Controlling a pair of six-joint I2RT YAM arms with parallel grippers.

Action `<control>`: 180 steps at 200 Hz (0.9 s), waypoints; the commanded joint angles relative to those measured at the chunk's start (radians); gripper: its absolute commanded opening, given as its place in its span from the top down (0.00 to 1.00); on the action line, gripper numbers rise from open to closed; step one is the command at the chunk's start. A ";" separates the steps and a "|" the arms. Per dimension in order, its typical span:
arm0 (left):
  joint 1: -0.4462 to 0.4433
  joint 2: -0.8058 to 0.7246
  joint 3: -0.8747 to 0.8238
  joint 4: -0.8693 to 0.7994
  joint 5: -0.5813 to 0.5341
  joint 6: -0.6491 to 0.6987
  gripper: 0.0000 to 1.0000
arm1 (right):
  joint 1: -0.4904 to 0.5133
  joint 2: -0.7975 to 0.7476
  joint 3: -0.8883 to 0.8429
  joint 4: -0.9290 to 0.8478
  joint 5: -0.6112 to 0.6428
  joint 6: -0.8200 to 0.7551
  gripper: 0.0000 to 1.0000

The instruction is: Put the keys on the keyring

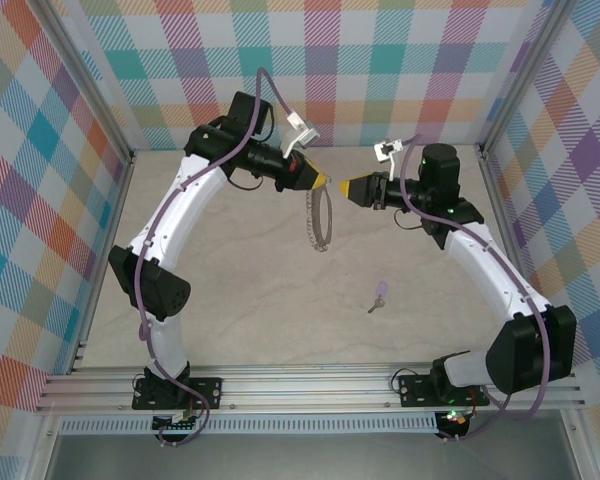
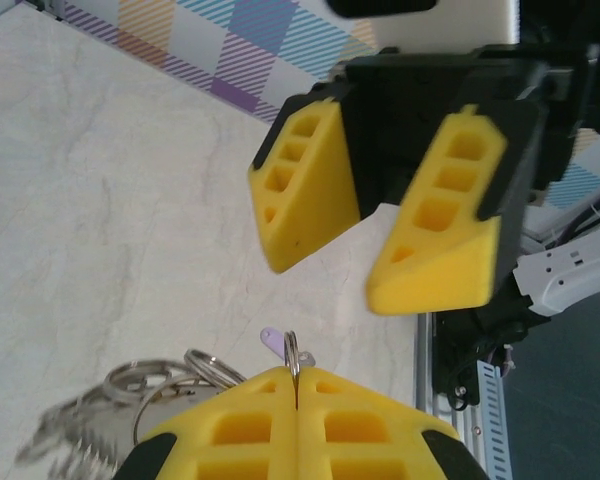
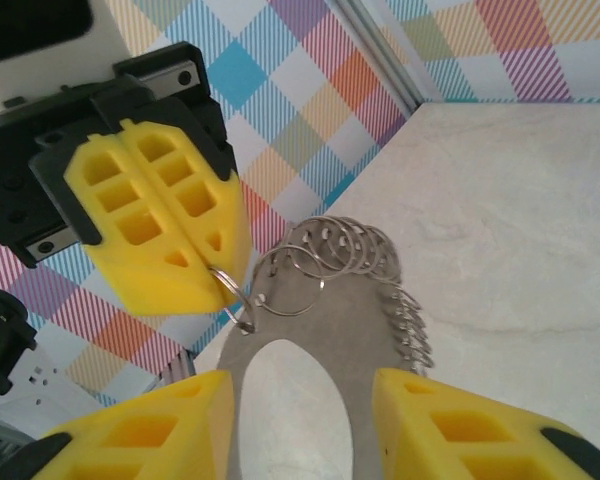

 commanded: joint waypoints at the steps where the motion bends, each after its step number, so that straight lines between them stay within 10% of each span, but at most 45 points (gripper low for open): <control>1: -0.009 0.008 0.021 -0.016 0.055 0.032 1.00 | -0.002 0.013 0.029 0.083 -0.071 0.041 0.60; 180: -0.018 0.025 0.026 -0.006 0.106 0.030 1.00 | 0.034 0.067 0.039 0.207 -0.116 0.131 0.74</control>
